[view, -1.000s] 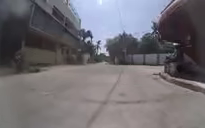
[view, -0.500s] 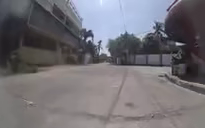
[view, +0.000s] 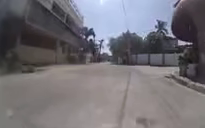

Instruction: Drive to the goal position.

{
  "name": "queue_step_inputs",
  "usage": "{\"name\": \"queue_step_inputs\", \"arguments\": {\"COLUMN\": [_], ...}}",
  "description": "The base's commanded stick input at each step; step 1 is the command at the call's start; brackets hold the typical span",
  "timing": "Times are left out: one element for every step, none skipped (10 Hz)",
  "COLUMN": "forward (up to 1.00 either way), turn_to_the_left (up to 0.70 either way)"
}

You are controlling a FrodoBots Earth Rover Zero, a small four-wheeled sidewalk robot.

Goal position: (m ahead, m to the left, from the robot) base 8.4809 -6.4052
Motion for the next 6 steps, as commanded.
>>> {"name": "queue_step_inputs", "arguments": {"forward": [0.85,0.85,0.85,0.85,0.85,0.85], "turn_to_the_left": [-0.23,-0.34,-0.34,-0.34,-0.34,-0.20]}}
